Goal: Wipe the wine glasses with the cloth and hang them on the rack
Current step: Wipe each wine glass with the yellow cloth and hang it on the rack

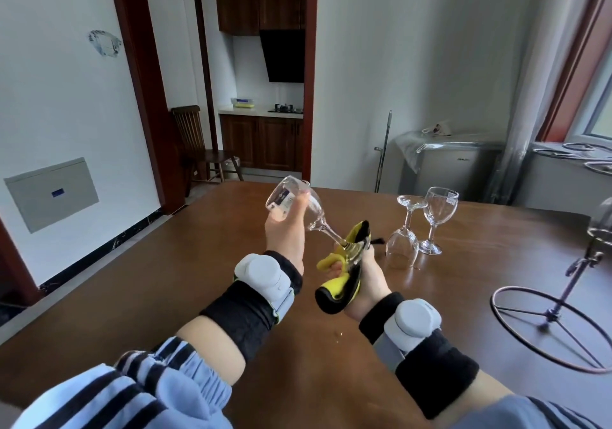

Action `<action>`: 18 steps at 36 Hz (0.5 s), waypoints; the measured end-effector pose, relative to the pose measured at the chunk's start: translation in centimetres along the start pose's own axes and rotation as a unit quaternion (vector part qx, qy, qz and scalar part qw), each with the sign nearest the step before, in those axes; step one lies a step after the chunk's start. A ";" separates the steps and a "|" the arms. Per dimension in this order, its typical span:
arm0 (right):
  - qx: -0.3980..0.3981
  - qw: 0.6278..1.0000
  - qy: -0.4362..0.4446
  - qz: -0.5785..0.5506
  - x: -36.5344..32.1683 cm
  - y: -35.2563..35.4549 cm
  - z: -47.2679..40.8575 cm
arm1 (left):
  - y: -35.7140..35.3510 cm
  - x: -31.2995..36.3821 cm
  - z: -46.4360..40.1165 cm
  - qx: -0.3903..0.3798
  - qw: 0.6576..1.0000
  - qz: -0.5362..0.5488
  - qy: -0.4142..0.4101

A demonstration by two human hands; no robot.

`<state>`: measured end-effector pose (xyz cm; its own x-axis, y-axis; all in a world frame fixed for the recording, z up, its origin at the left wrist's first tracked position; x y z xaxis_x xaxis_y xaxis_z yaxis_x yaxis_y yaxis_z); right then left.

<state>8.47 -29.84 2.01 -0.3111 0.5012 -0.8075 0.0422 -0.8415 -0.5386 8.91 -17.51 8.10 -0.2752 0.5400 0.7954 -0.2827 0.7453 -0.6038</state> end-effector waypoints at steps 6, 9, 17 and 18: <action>-0.008 0.999 -0.031 -0.024 -0.6 0.5 0.1 | -1.6 1.0 1.0 -0.138 0.981 -0.064 -0.123; -0.014 0.999 -0.046 -0.007 -0.8 1.0 0.1 | -1.9 1.5 1.3 -0.172 0.970 -0.073 -0.154; 0.006 0.997 -0.003 0.074 -1.7 1.8 0.0 | -2.4 0.9 1.5 -0.213 0.935 -0.233 -0.161; 0.000 0.999 0.025 0.043 -2.3 1.8 0.1 | -2.3 0.7 1.4 -0.213 0.928 -0.265 -0.153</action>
<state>9.15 -32.57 2.90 -0.2589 0.4360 -0.8619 0.0667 -0.8821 -0.4663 8.04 -19.39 9.97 -0.4679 -0.0346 0.8831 -0.0827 0.9966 -0.0047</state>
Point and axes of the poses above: each hand's wrist, its own z-axis away from the middle knuckle, its own y-axis out of the back of the hand, x = y × z, the point moved 5 cm from there along -z, towards the middle knuckle, and after that the axes turned 12 degrees about z, right-handed, at the moved point
